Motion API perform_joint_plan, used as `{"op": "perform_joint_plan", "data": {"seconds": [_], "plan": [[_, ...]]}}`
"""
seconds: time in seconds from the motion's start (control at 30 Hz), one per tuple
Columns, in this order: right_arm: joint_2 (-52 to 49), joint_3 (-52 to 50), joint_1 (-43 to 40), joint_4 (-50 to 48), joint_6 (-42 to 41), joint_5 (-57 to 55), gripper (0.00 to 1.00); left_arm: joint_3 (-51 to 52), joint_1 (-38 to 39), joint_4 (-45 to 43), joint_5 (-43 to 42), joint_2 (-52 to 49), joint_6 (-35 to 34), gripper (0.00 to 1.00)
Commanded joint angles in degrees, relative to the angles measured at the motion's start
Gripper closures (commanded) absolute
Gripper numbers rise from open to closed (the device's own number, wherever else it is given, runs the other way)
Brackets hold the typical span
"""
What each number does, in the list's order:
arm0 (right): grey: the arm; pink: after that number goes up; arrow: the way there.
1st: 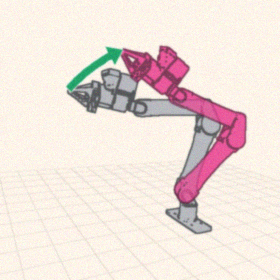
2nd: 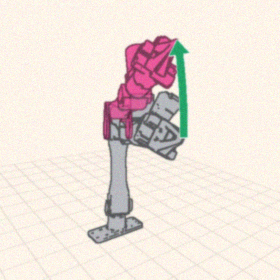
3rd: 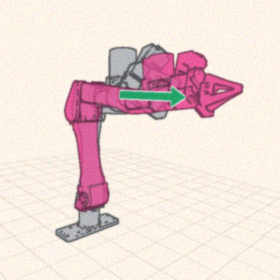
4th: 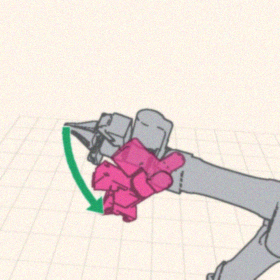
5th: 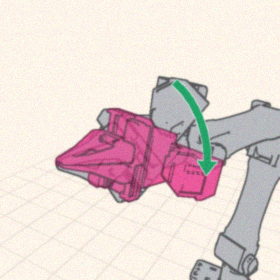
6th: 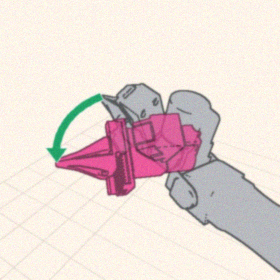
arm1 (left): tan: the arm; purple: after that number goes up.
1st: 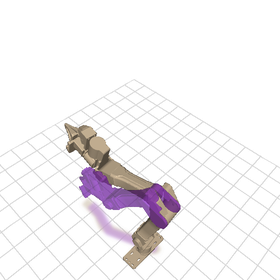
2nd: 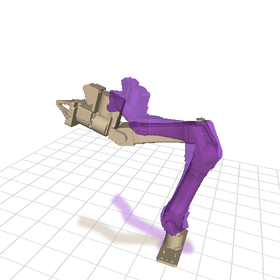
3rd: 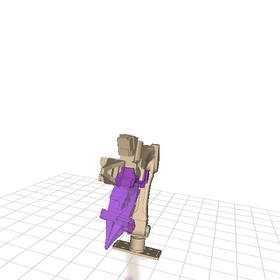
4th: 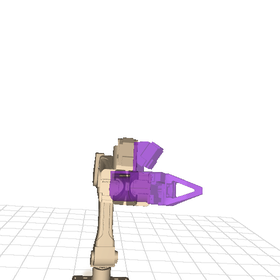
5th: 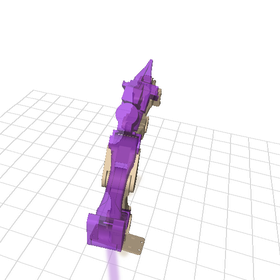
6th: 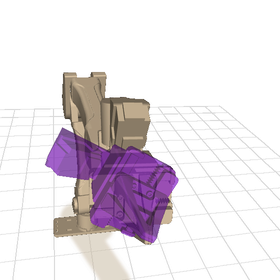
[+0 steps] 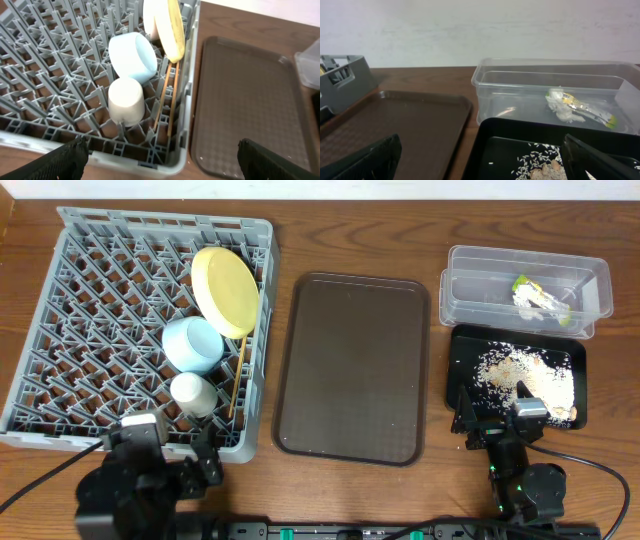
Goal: Sort waste into correct bins and load items into the dishwasher
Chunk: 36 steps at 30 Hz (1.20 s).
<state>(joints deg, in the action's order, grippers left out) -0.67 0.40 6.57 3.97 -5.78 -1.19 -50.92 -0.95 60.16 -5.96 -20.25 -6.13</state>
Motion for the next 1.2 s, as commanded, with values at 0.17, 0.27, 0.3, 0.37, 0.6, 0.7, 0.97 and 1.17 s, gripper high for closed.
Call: {"op": "perform_joint_plan", "data": {"seconds": [0.17,0.27,0.3,0.37,0.6,0.7,0.97,1.17], "plan": [[0.3,-0.1,0.6,0.1,0.7,-0.9,0.01,18.1,2.1,-15.2,0.9,10.0,0.3,0.03],[0.3,-0.1,0.6,0.1,0.7,-0.9,0.01,24.8,2.1,-22.9,0.9,13.7,0.3,0.03],[0.3,-0.1,0.6,0.1,0.7,-0.9,0.01,26.8,2.1,-25.5,0.9,14.8,0.3,0.03],[0.3,-0.1,0.6,0.1,0.7,-0.9,0.01,30.5,2.1,-30.6,0.9,16.7,0.3,0.03],[0.3,-0.1,0.6,0.1,0.7,-0.9,0.01,41.9,2.1,-50.1,0.8,20.2,0.3,0.03],[0.3,-0.1,0.6,0.1,0.7,-0.9,0.01,45.0,2.1,-56.8,0.9,20.2,1.7,0.03],[0.3,-0.1,0.6,0.1,0.7,-0.9,0.01,49.9,2.1,-64.1,0.9,20.2,11.6,0.03],[0.3,-0.1,0.6,0.1,0.7,-0.9,0.01,50.7,2.1,-58.2,0.9,20.2,11.5,0.03]]}}
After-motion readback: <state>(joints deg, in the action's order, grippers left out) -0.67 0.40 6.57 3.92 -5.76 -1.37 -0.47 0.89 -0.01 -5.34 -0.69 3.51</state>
